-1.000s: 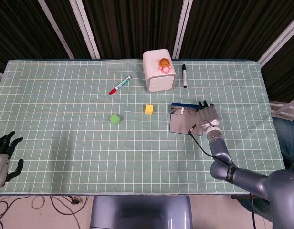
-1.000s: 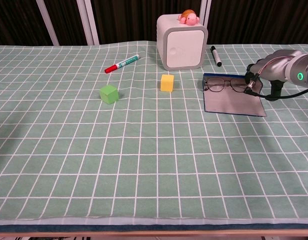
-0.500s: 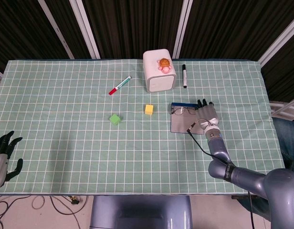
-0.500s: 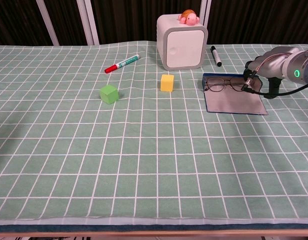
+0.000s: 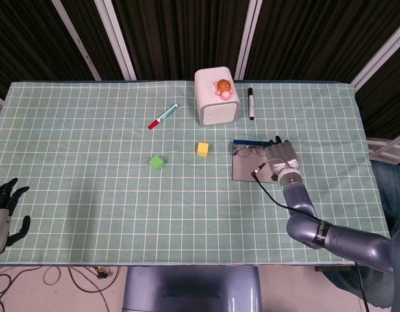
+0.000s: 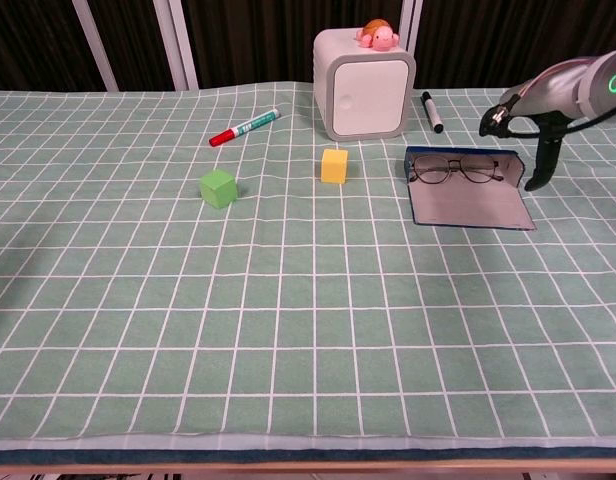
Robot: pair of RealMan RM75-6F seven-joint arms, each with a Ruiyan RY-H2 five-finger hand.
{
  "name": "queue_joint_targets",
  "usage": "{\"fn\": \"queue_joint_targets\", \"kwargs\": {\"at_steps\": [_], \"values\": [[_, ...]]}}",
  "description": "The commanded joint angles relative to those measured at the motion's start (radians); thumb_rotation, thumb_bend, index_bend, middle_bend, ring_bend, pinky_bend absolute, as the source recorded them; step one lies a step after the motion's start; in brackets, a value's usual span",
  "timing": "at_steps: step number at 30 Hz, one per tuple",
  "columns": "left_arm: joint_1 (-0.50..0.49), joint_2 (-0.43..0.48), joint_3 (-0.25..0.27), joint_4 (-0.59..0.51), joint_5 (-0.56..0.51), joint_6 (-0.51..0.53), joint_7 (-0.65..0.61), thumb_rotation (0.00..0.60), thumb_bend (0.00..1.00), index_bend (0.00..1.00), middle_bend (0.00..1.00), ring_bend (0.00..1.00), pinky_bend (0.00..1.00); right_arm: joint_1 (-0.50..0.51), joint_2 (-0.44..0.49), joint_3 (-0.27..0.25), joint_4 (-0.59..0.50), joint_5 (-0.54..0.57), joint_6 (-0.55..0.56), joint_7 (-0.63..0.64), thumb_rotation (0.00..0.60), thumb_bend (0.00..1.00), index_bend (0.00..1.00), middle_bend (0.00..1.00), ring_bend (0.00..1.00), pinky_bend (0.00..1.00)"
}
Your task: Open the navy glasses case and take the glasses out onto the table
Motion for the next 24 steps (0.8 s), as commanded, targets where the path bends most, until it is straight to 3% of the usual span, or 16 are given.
{"fn": "queue_joint_targets", "kwargs": {"at_steps": [1, 5, 14, 24], "values": [[-0.002, 0.001, -0.001, -0.001, -0.003, -0.004, -0.003, 0.600, 0.46, 0.15, 0.00, 0.00, 0.02, 0.067, 0.021, 0.017, 0.019, 0.101, -0.039, -0.016, 0.600, 0.28, 0.17, 0.21, 0.09, 0.24], [-0.001, 0.002, 0.000, -0.004, -0.003, -0.005, -0.007, 0.600, 0.46, 0.15, 0.00, 0.00, 0.02, 0.106, 0.003, 0.024, 0.090, 0.169, -0.087, -0.008, 0.600, 0.30, 0.19, 0.24, 0.10, 0.24], [-0.002, 0.002, 0.001, -0.009, -0.011, -0.012, -0.005, 0.600, 0.46, 0.15, 0.00, 0.00, 0.02, 0.208, -0.052, -0.023, 0.260, 0.372, -0.231, -0.042, 0.600, 0.37, 0.20, 0.24, 0.13, 0.24], [-0.004, 0.005, -0.003, -0.015, -0.032, -0.024, -0.009, 0.600, 0.46, 0.15, 0.00, 0.00, 0.02, 0.234, -0.200, -0.041, 0.502, 0.370, -0.333, 0.034, 0.600, 0.43, 0.26, 0.32, 0.20, 0.23]]}}
